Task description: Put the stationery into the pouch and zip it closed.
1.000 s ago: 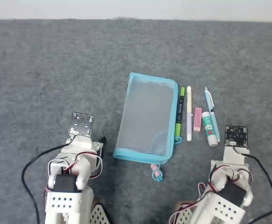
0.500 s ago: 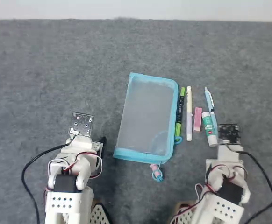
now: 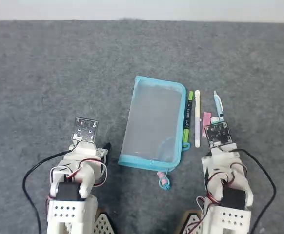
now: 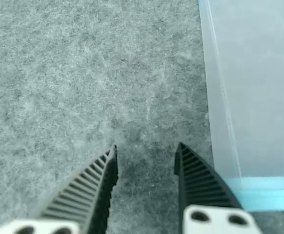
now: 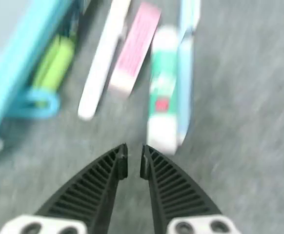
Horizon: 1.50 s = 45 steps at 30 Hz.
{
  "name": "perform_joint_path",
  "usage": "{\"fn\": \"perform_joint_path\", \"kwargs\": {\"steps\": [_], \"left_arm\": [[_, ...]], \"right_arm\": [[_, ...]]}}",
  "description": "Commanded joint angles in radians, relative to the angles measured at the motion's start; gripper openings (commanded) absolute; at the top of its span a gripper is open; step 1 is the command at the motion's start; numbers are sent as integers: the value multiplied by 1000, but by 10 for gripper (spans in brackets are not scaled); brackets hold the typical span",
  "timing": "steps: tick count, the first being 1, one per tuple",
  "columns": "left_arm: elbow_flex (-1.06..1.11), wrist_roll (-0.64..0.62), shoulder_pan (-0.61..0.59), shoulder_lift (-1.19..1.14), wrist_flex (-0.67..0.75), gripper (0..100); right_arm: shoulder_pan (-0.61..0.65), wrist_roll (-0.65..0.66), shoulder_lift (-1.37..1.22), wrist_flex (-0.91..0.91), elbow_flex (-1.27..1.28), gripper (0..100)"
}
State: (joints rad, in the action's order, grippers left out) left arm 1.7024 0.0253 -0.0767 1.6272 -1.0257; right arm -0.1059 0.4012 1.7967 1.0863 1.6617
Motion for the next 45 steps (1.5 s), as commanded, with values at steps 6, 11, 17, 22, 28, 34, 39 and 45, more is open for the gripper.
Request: {"fn": "perform_joint_path", "kwargs": {"steps": [6, 11, 17, 22, 28, 34, 39, 45], "left_arm": [[-12, -9, -6, 21, -9, 178], [-12, -9, -6, 21, -9, 178], [-12, -9, -6, 21, -9, 178], [-12, -9, -6, 21, -9, 178], [-12, -9, -6, 21, -9, 178], [-12, -9, -6, 21, -9, 178], [-12, -9, -6, 21, -9, 178], [-12, -9, -6, 21, -9, 178]], "right_arm": [[4, -3, 12, 45, -124, 65], [7, -3, -25, 130, -301, 66], [127, -11, -372, 84, -486, 66], [369, -12, -716, 139, -703, 67], [521, -84, -1040, 87, -804, 67], [624, -100, -1194, 105, -807, 67], [685, -84, -1058, 208, -822, 67], [960, -21, -957, 203, -729, 67]]}}
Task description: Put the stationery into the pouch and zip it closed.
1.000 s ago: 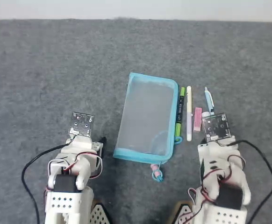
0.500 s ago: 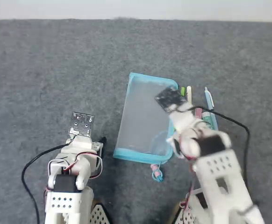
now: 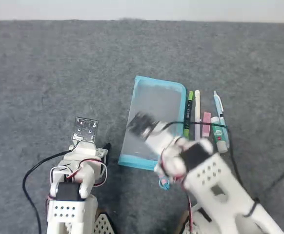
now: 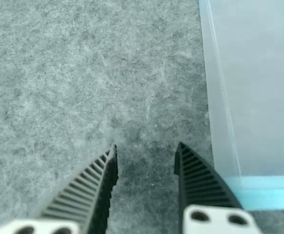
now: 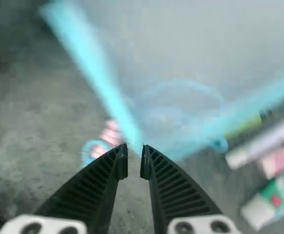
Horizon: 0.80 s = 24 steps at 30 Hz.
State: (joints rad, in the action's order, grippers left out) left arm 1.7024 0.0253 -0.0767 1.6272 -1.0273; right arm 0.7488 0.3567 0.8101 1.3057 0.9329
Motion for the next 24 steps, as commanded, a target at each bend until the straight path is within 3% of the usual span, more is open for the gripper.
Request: {"fn": "perform_joint_path", "kwargs": {"steps": [1, 6, 13, 18, 24], "left_arm": [[-12, -9, -6, 21, -8, 178], [-12, -9, -6, 21, -8, 178], [-12, -9, -6, 21, -8, 178], [-12, -9, -6, 21, -8, 178], [-12, -9, -6, 21, -8, 178]], "right_arm": [[127, 17, 2, -27, 2, 67], [113, 17, -237, -127, -60, 67], [-128, 38, -581, -206, -310, 67], [-231, 124, -771, -203, -549, 67], [-329, 133, -935, -179, -802, 67]]}}
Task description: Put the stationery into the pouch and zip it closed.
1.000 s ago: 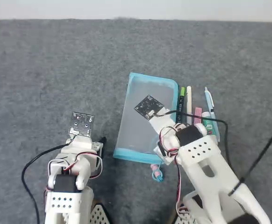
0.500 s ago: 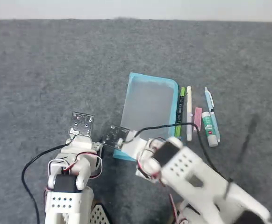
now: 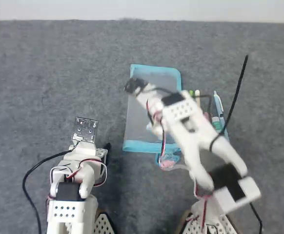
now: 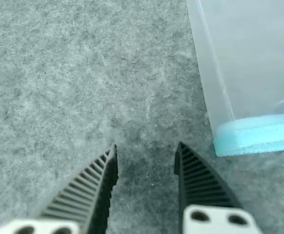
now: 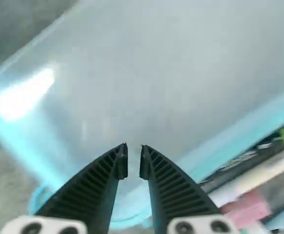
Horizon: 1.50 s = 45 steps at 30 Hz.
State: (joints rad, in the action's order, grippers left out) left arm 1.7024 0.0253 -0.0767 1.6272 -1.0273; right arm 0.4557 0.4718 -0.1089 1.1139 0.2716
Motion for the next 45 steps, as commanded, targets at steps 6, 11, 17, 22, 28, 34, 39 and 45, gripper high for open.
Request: {"fn": "perform_joint_path", "kwargs": {"steps": [6, 11, 17, 22, 28, 34, 39, 45], "left_arm": [[-12, -9, -6, 21, -6, 178], [-12, -9, -6, 21, -6, 178], [-12, -9, -6, 21, -6, 178], [-12, -9, -6, 21, -5, 178], [-12, -9, -6, 21, -5, 178], [-12, -9, -6, 21, -5, 178], [-12, -9, -6, 21, -5, 178], [-12, -9, -6, 21, -5, 178]], "right_arm": [[4, 9, 31, 194, -219, 67], [171, 8, 323, 223, 18, 67], [289, -26, 582, 145, 350, 67], [291, -28, 506, 62, 459, 67], [209, -26, 309, -94, 436, 67], [35, 2, 113, -154, 282, 67], [-2, 12, 36, -153, 118, 67], [-2, 6, 7, -51, -60, 67]]}}
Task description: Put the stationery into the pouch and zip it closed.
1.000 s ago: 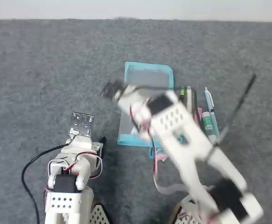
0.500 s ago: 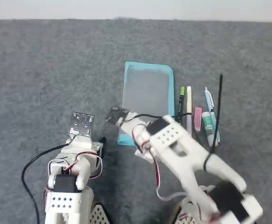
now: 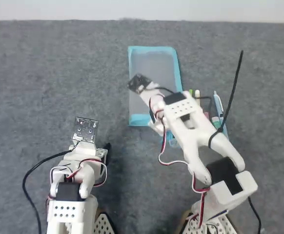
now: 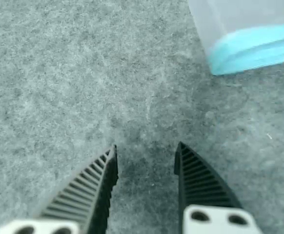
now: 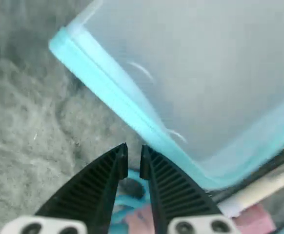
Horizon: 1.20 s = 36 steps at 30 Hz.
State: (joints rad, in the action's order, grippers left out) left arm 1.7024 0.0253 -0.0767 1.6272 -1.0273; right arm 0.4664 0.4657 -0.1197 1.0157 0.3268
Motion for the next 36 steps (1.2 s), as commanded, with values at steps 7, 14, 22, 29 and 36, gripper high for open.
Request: {"fn": "perform_joint_path", "kwargs": {"steps": [7, 14, 22, 29, 36], "left_arm": [[-12, -9, -6, 21, -3, 178], [-12, -9, -6, 21, -3, 178], [-12, -9, -6, 21, -3, 178], [-12, -9, -6, 21, -3, 178], [-12, -9, -6, 21, -3, 178]], "right_arm": [[-2, -149, 173, 170, -117, 67], [73, -334, 404, 111, 147, 73], [18, -571, 335, 22, 184, 314], [15, -575, 174, 24, 180, 344], [-58, -571, 160, 87, 126, 137]]}}
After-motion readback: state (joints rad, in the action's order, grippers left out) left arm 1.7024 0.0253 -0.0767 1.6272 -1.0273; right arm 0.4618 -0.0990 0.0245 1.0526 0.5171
